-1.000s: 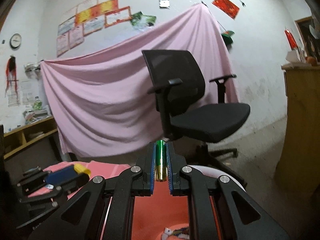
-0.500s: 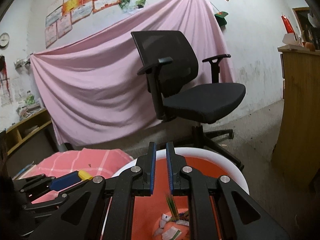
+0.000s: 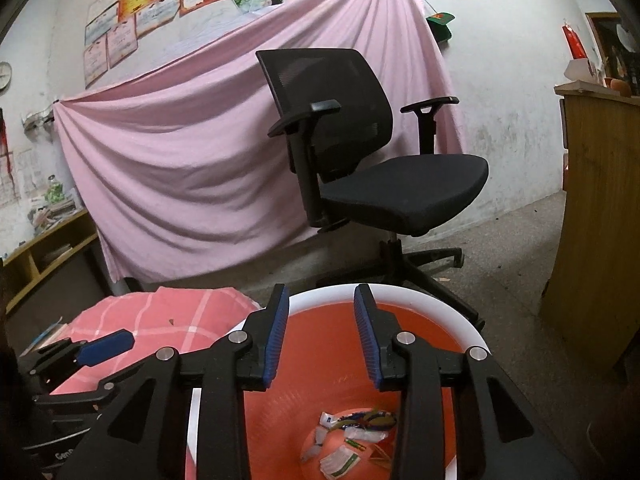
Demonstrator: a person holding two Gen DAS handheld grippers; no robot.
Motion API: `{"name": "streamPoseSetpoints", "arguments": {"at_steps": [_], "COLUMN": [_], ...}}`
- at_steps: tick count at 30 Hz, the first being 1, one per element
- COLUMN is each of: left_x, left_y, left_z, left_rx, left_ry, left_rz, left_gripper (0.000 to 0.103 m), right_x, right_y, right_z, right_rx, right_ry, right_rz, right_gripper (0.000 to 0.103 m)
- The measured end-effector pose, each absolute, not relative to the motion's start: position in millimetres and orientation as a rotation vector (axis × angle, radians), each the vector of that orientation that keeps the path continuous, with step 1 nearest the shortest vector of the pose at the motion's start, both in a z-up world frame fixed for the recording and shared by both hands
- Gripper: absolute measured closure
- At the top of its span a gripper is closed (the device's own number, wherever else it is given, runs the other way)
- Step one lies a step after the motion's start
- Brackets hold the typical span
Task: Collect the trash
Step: 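Carry the cylinder and battery over the orange bucket and open both tools, then move both tools back over the table toward the white sachet and orange battery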
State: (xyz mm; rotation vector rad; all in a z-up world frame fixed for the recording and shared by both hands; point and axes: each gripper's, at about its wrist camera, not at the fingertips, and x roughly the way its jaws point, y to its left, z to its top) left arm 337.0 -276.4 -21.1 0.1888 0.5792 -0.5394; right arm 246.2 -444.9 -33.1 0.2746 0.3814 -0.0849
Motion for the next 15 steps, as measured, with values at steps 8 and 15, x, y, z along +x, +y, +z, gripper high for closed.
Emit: {"name": "streamPoseSetpoints", "arguments": {"at_steps": [8,15], "left_x": [331.3,325.9], "left_y": [-245.0,-185.5], "left_z": [-3.5,26.0], "left_rx": [0.16,0.054], "left_ry": [0.531,0.436], "left_rz": [-0.453,-0.325], "left_gripper": [0.051,0.051], "right_x": [241.6,237.4], "right_y": [-436.1,-409.9], "right_z": [-19.6,-1.1], "right_rx": [0.293,0.333], "right_ry": [0.315,0.186], "right_rz": [-0.093,-0.067], "right_gripper": [0.055,0.026]}}
